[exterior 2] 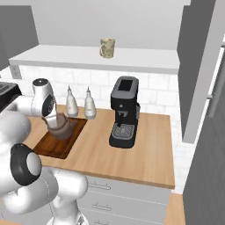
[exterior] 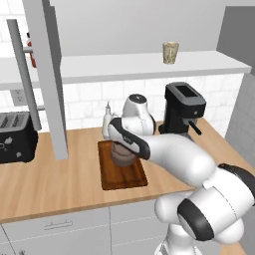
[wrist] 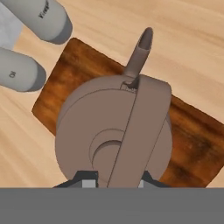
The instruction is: Pick the kettle from the counter and place it on the tray. Then pick the mug from the cabinet and place it on the tray. Then close the cabinet doors.
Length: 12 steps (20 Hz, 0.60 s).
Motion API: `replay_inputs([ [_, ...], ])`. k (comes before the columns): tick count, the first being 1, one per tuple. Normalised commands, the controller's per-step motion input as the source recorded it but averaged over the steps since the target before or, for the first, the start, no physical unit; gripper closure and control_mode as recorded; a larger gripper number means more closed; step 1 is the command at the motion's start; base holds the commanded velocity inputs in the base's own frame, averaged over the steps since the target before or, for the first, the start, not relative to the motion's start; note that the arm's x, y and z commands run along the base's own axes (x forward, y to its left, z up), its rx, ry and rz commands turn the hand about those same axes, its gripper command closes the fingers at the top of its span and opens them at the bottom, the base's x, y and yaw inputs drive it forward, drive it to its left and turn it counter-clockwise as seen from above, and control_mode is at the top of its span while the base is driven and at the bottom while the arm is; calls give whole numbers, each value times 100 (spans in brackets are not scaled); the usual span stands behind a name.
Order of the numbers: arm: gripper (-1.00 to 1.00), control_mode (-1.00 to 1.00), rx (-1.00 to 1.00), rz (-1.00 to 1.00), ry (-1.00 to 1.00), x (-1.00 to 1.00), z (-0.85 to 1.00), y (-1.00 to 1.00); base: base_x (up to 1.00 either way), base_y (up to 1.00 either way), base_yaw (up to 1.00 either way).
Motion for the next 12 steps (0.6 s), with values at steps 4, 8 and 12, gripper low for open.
replay_inputs([
  [4, 100, -100, 7, 0, -1, 11, -11, 0, 0, 0, 0],
  [8, 100, -100, 4, 0, -3, 13, -8, 0, 0, 0, 0],
  [12, 100, -100, 1, 0, -1, 13, -10, 0, 0, 0, 0],
])
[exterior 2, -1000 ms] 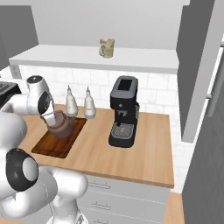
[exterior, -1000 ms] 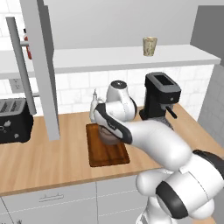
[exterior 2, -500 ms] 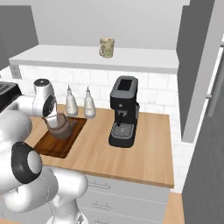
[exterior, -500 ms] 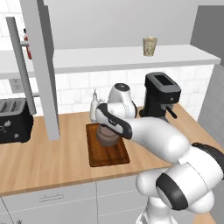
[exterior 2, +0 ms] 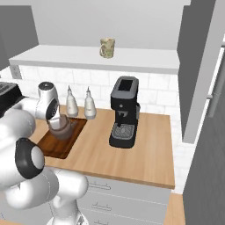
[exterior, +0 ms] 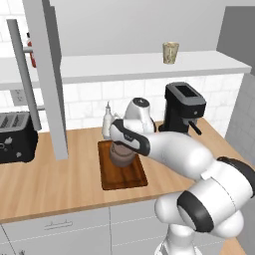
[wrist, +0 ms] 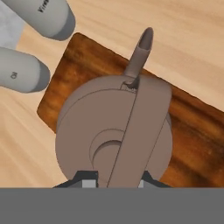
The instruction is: Pick the kettle from the counter and place it on the tray. Then pick the mug from the cabinet and place it on the tray. Then close the cabinet doors.
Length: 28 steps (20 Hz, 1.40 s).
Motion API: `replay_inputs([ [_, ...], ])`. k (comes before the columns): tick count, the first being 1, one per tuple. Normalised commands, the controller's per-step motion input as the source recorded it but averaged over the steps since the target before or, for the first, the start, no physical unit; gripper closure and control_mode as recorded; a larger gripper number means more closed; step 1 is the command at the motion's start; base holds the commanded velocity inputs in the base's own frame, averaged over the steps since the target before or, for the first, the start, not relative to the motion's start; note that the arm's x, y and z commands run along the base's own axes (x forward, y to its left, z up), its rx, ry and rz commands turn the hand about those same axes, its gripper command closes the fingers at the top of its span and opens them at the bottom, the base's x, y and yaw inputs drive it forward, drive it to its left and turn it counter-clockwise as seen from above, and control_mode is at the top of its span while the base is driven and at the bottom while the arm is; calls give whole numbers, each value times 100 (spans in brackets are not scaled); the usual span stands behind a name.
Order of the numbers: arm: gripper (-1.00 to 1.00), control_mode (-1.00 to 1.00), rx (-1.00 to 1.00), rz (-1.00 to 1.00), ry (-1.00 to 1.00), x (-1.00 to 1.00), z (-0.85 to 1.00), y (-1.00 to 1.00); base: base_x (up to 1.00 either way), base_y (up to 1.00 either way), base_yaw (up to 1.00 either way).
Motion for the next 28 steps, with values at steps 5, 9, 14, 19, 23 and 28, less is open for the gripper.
replay_inputs([
  [5, 100, -100, 0, 0, -2, 13, -10, 0, 0, 0, 0],
  [9, 100, -100, 0, 0, 0, 8, -15, 0, 0, 0, 0],
  [14, 100, -100, 0, 0, -1, 6, -17, -1, 0, 0, 0],
  [19, 100, -100, 0, 0, -7, 8, -3, -5, 0, 0, 0],
  [23, 100, -100, 0, 0, -8, 5, 0, -3, 0, 0, 0],
  [28, -100, -100, 0, 0, -1, 0, -18, -3, 0, 0, 0],
])
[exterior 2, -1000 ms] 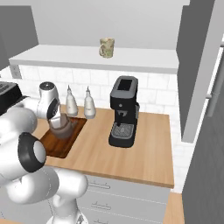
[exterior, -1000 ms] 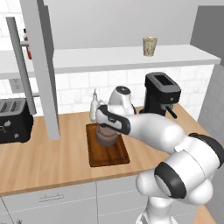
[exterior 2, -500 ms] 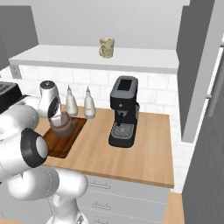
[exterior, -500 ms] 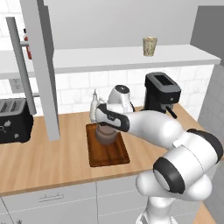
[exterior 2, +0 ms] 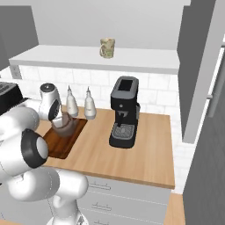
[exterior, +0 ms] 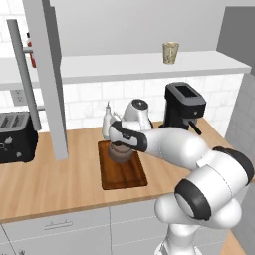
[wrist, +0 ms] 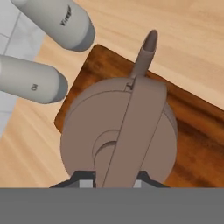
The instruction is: Pick the kettle from the counter and place it on the tray. Then pick the mug from the cabinet and place it on the tray. Then close the cabinet doors.
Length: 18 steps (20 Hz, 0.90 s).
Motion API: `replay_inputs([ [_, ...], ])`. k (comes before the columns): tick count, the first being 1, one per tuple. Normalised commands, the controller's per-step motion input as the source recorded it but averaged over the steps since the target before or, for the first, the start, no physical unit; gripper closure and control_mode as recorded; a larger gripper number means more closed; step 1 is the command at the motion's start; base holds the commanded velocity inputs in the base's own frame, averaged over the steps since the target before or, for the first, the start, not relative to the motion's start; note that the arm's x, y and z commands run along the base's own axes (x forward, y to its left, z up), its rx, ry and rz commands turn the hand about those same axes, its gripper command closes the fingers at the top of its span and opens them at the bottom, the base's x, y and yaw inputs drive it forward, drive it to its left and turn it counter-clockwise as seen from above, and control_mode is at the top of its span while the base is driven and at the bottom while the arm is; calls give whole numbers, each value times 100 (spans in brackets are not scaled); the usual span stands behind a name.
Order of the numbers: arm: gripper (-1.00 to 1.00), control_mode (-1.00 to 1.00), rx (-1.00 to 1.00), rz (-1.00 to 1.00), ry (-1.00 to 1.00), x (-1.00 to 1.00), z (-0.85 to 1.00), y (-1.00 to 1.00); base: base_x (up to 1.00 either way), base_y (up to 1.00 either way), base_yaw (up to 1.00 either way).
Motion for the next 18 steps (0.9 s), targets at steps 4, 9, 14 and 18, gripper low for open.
replay_inputs([
  [4, -100, -100, 0, 0, 0, 0, -8, -1, 0, 0, 0],
  [9, -100, -100, 0, 0, 0, 0, 1, -2, 0, 0, 0],
  [14, -100, -100, 0, 0, -4, 0, 12, 0, 0, 0, 0],
  [18, -100, -100, 0, 0, -2, 0, 15, 0, 0, 0, 0],
])
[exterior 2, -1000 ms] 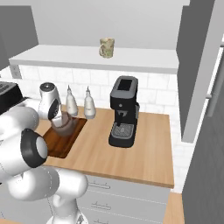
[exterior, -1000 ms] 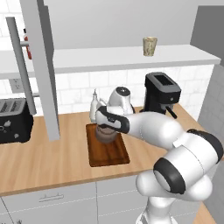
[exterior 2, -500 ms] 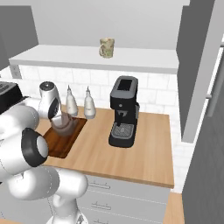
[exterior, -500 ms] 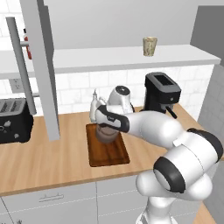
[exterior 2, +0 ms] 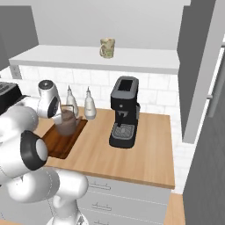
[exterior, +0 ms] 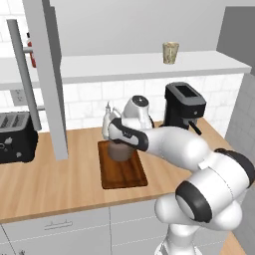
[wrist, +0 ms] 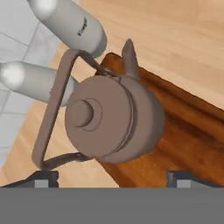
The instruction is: Pick the kettle from the counter and place it on the tray. Then pick the mug from the cabinet and place it on the tray. Then close the cabinet doors.
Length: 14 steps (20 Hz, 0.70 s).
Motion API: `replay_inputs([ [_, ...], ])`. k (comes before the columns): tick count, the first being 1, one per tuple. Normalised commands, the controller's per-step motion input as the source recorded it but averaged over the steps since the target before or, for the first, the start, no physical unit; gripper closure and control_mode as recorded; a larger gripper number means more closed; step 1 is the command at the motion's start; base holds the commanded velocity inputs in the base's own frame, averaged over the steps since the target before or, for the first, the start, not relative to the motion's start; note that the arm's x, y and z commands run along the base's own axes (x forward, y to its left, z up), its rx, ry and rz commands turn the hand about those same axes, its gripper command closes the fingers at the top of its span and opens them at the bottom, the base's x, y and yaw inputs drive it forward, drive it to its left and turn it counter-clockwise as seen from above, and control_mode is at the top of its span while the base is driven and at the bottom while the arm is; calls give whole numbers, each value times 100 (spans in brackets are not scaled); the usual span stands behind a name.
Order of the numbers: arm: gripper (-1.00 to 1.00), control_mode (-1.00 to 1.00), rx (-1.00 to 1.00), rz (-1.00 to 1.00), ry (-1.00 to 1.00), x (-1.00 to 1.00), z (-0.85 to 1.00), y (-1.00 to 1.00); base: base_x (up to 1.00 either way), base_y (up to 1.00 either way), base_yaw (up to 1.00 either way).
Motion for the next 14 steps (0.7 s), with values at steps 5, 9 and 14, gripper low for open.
replay_inputs([
  [5, -100, -100, 0, 0, -6, -11, 12, 0, 0, 0, 0],
  [9, -100, -100, 0, 1, -14, -38, 23, 0, 0, 0, 0],
  [14, -100, -100, 0, 8, -15, -55, 21, -1, 0, 0, 0],
])
